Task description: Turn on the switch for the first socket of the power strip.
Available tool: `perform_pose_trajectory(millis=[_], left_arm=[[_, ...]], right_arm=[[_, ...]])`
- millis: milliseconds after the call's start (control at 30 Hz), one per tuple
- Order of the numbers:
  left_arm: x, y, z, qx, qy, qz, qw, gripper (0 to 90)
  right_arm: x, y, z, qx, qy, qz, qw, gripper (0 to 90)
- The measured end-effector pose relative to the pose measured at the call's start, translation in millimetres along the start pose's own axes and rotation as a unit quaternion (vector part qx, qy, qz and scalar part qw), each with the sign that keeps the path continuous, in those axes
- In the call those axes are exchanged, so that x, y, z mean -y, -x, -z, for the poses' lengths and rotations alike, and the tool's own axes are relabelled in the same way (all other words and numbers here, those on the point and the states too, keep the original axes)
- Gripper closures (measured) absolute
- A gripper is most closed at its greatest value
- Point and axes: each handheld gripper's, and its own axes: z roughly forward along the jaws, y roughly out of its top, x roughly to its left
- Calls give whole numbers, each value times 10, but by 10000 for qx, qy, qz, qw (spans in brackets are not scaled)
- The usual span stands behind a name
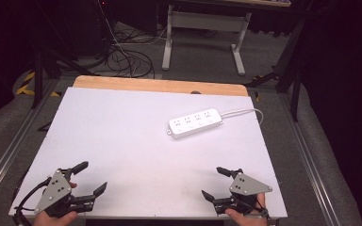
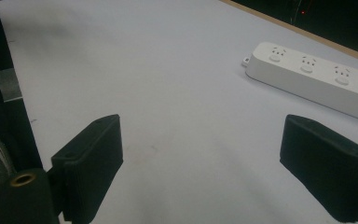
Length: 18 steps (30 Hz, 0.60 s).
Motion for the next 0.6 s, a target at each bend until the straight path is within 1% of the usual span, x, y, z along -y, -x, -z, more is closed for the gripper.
perform_pose_trajectory(millis=[67, 200, 400, 433, 467, 600], left_arm=[[0, 1, -2, 3, -14, -6, 10000, 159], [-3, 16, -7, -39, -50, -159, 9999, 159], [-1, 13, -5, -19, -54, -130, 9999, 159], [0, 17, -5, -16, -36, -90, 10000, 159], [-1, 13, -3, -6, -44, -113, 9999, 159], [-4, 8, -1, 17, -30, -91, 10000, 159]], right_arm=[[2, 0, 0, 3, -5, 9, 10000, 139], [-3, -3, 4, -7, 19, 19, 10000, 139], [-5, -4, 3, -6, 21, 28, 10000, 139], [-5, -4, 3, -6, 21, 28, 10000, 139], [-6, -5, 3, -3, 18, 33, 10000, 139], [-14, -10, 7, 14, 44, 76, 10000, 139]])
